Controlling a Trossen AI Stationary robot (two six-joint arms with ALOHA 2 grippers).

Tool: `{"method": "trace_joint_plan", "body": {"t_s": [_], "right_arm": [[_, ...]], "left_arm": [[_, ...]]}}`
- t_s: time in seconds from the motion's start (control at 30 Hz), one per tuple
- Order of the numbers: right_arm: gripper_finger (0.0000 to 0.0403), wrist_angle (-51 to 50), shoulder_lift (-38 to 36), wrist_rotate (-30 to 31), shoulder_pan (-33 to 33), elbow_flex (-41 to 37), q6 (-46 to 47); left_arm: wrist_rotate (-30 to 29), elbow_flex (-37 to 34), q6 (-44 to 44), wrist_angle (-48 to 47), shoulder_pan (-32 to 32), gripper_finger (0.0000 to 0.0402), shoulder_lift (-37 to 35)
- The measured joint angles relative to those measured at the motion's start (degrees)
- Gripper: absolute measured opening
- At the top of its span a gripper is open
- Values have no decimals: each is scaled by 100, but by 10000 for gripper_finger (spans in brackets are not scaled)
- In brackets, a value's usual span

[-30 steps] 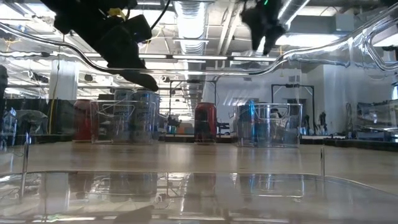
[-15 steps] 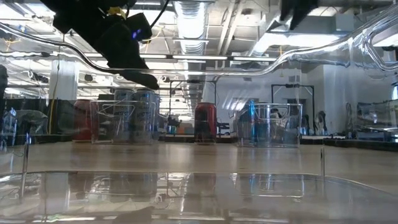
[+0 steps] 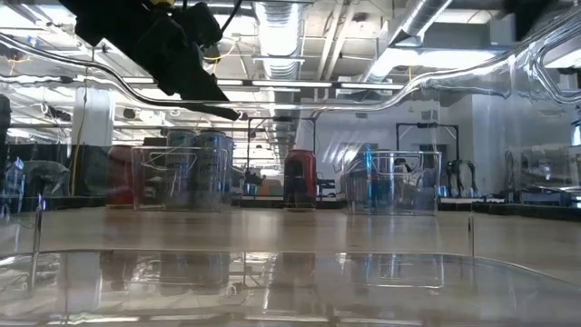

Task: Sort soda cans
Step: Put the blue soda can into the top right transparent bin

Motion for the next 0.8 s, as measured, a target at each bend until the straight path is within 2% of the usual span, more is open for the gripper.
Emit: {"method": "trace_joint_plan", "body": {"t_s": [0.13, 0.33, 0.5, 0.67, 0.8], "right_arm": [[322, 9, 25, -237, 927, -240, 1246], [322, 11, 280, -723, 2298, -382, 3451], [322, 237, 606, -1333, 3280, -384, 5130], [322, 955, 864, -1442, 3864, -384, 6062], [322, 1368, 1085, -1442, 4085, -384, 6258]], "left_arm": [[23, 0, 267, 185, 0, 284, 0], [678, 92, 851, 329, -2, 284, 0], [771, 257, 1290, 354, 0, 284, -4], [777, 394, 1643, 410, 0, 284, -4], [1037, 486, 1951, 417, 2, 284, -4]]}}
